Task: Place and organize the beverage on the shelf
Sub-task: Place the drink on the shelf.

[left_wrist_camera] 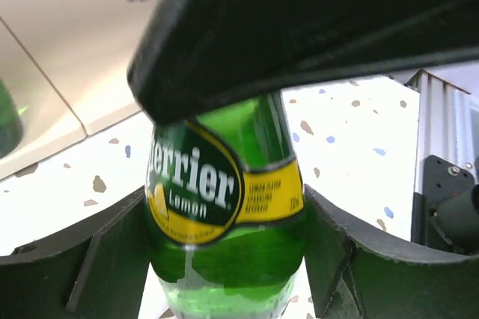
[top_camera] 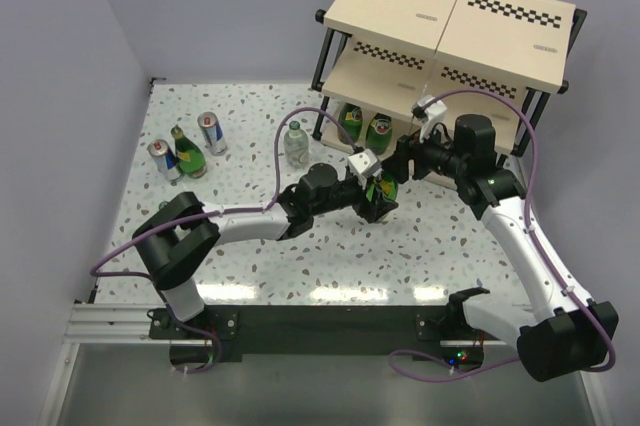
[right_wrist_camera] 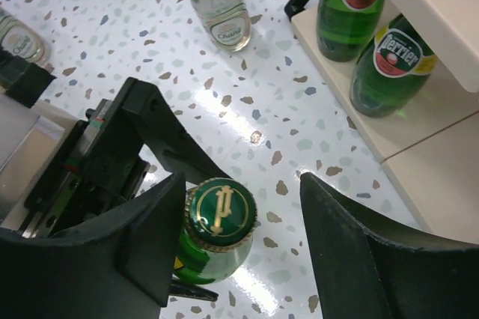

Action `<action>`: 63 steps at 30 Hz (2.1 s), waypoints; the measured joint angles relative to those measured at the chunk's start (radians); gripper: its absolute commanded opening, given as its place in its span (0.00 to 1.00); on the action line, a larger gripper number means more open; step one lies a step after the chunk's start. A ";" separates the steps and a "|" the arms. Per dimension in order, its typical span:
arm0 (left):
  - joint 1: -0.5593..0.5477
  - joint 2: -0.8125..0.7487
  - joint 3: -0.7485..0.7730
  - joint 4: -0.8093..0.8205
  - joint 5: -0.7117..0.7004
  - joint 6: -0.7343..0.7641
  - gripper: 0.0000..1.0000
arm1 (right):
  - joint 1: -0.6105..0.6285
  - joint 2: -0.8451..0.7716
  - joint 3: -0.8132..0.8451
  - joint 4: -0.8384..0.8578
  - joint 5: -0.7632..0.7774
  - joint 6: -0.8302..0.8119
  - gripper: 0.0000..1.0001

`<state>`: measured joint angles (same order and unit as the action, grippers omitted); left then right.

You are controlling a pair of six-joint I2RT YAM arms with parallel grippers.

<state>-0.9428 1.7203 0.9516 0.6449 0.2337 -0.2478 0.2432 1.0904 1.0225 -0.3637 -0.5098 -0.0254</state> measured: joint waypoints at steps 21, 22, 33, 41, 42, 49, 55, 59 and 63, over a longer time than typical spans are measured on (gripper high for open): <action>-0.001 0.001 -0.003 -0.020 -0.041 0.043 0.00 | -0.002 -0.022 0.099 -0.107 0.081 -0.094 0.89; -0.001 0.007 -0.003 -0.020 -0.041 0.049 0.00 | -0.002 -0.026 0.117 -0.116 0.096 -0.104 0.89; 0.024 0.174 0.135 -0.077 -0.022 0.057 0.00 | -0.004 -0.036 0.251 -0.175 0.393 -0.138 0.89; 0.060 0.337 0.356 -0.132 -0.020 0.057 0.00 | -0.008 -0.023 0.354 -0.183 0.613 -0.080 0.94; 0.061 0.354 0.381 -0.140 -0.024 0.057 0.00 | -0.008 -0.018 0.370 -0.190 0.631 -0.071 0.94; 0.061 0.434 0.499 -0.221 -0.048 0.056 0.00 | -0.009 -0.002 0.470 -0.235 0.643 -0.024 0.97; 0.060 0.492 0.591 -0.291 -0.080 0.056 0.00 | -0.009 -0.002 0.490 -0.265 0.609 -0.007 0.98; 0.060 0.529 0.656 -0.328 -0.102 0.056 0.00 | -0.009 0.003 0.490 -0.280 0.581 0.000 0.99; 0.060 0.562 0.715 -0.355 -0.125 0.056 0.00 | -0.009 0.003 0.499 -0.298 0.559 0.003 0.99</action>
<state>-0.8829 2.2826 1.6669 0.2901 0.1085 -0.1921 0.2344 1.0931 1.5215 -0.6613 0.0494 -0.0227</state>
